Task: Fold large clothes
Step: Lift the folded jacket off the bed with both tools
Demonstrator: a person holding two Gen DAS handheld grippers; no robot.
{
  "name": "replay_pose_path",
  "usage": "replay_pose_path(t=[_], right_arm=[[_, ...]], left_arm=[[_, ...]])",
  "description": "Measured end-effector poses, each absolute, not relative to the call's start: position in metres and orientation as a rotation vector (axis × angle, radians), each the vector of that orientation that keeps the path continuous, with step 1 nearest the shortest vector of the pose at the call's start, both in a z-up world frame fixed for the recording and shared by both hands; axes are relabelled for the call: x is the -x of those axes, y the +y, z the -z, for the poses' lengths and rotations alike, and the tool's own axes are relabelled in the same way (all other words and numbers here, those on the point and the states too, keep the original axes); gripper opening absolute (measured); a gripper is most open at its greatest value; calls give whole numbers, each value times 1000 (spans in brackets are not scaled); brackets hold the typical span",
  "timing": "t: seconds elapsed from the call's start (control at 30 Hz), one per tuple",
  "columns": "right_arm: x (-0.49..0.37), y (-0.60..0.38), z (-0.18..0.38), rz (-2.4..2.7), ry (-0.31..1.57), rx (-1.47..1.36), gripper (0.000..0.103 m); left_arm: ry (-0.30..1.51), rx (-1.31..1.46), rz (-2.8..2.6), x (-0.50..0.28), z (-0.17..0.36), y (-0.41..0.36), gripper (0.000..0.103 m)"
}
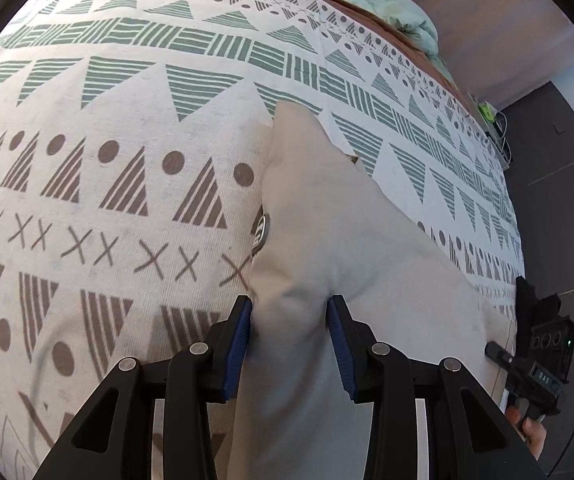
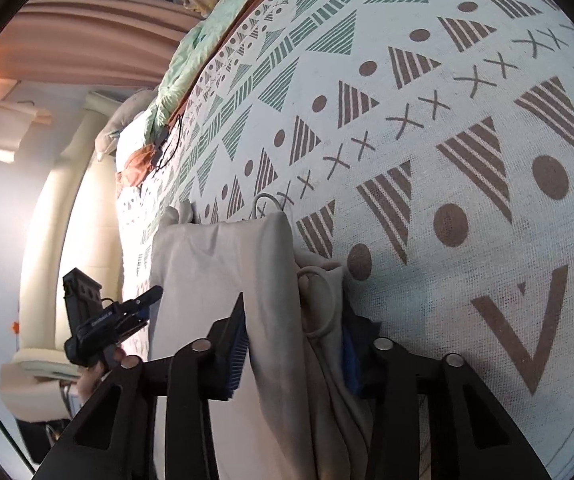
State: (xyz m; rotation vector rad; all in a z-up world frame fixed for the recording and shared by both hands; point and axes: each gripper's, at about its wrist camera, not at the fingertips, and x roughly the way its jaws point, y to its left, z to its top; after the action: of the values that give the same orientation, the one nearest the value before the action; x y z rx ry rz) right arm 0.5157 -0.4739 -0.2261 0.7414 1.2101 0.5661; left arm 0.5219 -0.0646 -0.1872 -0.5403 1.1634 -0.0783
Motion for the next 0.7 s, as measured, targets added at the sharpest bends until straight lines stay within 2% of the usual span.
replay_pose_path(t=[0.07,0.13,0.3,0.7], right_arm=[[-515,-474,223,-564,1204,-742,28],[-512,-473,216,-557,1194,-725,23],[-503,-466,188,-558,1150,-692,19],[-457,-455,106,-591,1026,-614,18]], left_arm=[[1158,531,69,-524,186,-67,40],[1151,508,58,-523,182,-72,32],[1116,455,56,-515,161,-80,21],[943,436,103,-457,60,-93,16]])
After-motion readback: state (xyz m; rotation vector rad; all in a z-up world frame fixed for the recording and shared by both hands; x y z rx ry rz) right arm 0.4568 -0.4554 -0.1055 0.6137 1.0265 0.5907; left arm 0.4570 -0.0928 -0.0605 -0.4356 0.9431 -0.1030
